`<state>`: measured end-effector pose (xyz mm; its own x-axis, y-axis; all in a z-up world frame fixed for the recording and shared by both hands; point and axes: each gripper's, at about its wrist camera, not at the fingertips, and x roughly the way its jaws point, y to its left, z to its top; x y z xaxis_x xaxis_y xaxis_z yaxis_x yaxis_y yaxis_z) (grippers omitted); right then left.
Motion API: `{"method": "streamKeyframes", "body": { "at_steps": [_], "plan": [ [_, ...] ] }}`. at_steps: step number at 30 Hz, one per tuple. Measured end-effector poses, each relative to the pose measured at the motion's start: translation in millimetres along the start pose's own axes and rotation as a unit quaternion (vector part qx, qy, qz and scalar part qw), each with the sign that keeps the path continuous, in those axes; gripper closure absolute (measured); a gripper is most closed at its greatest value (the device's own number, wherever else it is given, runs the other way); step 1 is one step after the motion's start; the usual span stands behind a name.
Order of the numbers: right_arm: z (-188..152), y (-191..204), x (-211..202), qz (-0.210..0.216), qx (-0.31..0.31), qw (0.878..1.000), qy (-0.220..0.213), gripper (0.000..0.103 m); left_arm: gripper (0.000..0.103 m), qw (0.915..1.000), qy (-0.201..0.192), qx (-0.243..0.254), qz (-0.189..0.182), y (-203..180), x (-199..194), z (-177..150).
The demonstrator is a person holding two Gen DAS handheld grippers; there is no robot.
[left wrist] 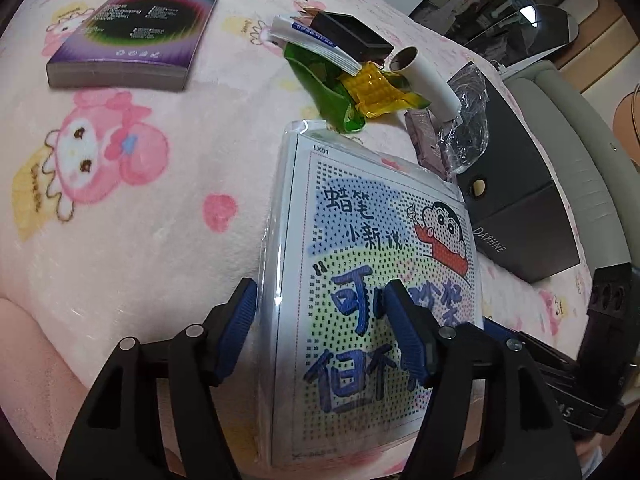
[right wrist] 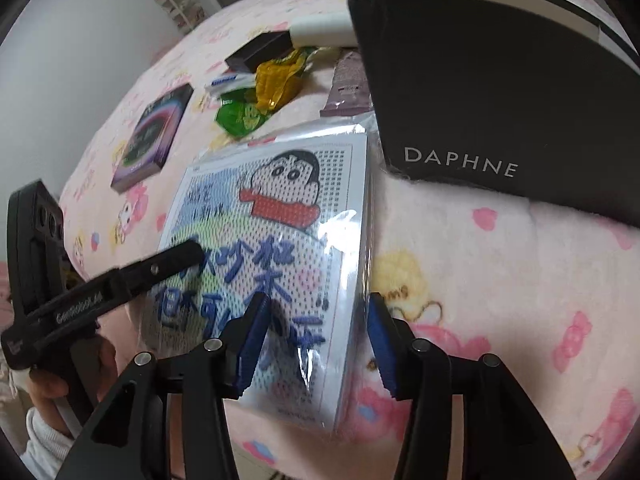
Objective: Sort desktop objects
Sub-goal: 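Bring the held kit over the open box and lower it inside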
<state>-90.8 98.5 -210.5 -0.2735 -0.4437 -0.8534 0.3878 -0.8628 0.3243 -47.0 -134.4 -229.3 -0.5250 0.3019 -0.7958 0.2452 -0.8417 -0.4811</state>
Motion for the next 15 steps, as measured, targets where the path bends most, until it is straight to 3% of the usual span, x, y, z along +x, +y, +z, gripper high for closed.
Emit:
{"method": "streamKeyframes", "body": {
  "at_steps": [7,15],
  "plan": [
    [-2,7,6,0.002,-0.006,1.0,-0.005,0.051,0.037,0.9998,0.002,0.02,-0.005,-8,-3,-7],
    [-8,-1,-22,0.034,0.004,0.999,-0.005,0.06,0.042,0.9995,-0.014,0.011,-0.025,-10,-25,-16]
  ]
}}
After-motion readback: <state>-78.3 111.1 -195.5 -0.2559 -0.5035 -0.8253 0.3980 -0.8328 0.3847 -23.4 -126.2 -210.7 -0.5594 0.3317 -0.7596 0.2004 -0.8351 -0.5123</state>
